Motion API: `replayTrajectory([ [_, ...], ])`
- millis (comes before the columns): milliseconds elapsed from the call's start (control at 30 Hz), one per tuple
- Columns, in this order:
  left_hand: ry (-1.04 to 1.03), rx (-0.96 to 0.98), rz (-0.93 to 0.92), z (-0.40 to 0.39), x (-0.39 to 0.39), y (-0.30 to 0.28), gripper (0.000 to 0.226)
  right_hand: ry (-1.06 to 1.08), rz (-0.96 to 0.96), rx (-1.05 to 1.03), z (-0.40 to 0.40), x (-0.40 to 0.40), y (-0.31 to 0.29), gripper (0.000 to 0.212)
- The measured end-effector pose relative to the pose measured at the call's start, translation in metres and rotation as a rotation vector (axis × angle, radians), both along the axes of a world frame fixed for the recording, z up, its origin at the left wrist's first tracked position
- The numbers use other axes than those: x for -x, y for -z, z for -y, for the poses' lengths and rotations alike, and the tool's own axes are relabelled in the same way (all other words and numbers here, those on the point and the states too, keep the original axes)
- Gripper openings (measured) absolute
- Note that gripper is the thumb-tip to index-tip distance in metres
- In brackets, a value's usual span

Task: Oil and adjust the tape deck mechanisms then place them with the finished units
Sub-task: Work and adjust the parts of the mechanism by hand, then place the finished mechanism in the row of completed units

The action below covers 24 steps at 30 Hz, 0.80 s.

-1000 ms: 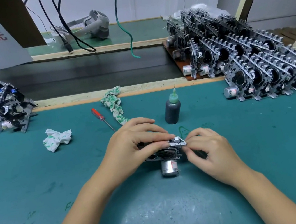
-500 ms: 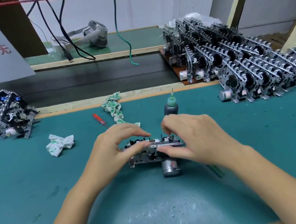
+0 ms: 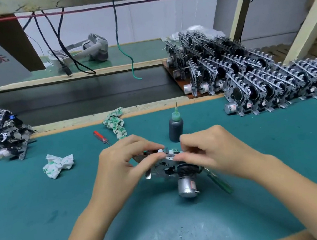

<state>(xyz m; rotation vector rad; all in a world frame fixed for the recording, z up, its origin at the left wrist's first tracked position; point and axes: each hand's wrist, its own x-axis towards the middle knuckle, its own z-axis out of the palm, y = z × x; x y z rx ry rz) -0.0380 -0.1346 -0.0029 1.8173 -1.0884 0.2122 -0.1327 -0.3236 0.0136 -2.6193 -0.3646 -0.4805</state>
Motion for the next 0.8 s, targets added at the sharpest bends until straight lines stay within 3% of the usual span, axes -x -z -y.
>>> replayTrajectory([
  [233,0.113,-0.011,-0.029,0.087,0.018,-0.003,0.015,0.259,-0.020,-0.047,0.059,0.039,-0.018,0.040],
  [500,-0.032,-0.137,0.030,0.185,-0.001,-0.004,0.026,0.619,0.022,-0.119,0.112,0.010,-0.005,0.041],
  [633,-0.109,-0.082,-0.115,0.207,-0.001,0.006,0.043,0.793,0.123,-0.132,0.127,-0.030,0.002,0.042],
  [800,-0.073,-0.341,-0.257,0.222,-0.006,0.036,0.036,0.940,0.029,-0.050,0.151,-0.070,0.010,0.040],
])
